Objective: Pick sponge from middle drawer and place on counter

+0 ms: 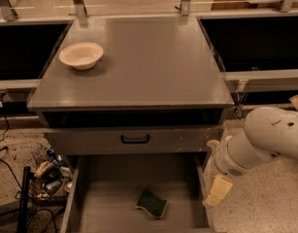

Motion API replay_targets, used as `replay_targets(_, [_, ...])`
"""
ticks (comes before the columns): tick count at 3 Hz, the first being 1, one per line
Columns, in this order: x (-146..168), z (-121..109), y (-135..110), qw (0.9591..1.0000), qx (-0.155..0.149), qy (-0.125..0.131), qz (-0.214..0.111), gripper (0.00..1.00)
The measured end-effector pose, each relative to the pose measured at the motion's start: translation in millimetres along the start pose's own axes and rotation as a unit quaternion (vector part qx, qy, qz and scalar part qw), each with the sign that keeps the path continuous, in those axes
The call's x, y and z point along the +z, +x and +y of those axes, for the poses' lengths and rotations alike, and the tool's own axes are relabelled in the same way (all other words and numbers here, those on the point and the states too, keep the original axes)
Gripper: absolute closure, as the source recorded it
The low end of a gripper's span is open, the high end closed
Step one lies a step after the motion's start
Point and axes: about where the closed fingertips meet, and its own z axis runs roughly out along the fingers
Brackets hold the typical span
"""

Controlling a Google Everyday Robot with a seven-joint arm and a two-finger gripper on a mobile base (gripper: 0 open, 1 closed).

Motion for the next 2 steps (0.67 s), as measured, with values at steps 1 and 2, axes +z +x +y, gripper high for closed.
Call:
replay_targets(1, [19,3,-8,0.9998,-0.002,-0.005,-0.017,0.0])
replay_targets(2, [37,8,-19,0.9996,-0.018,-0.01,-0.018,0.0])
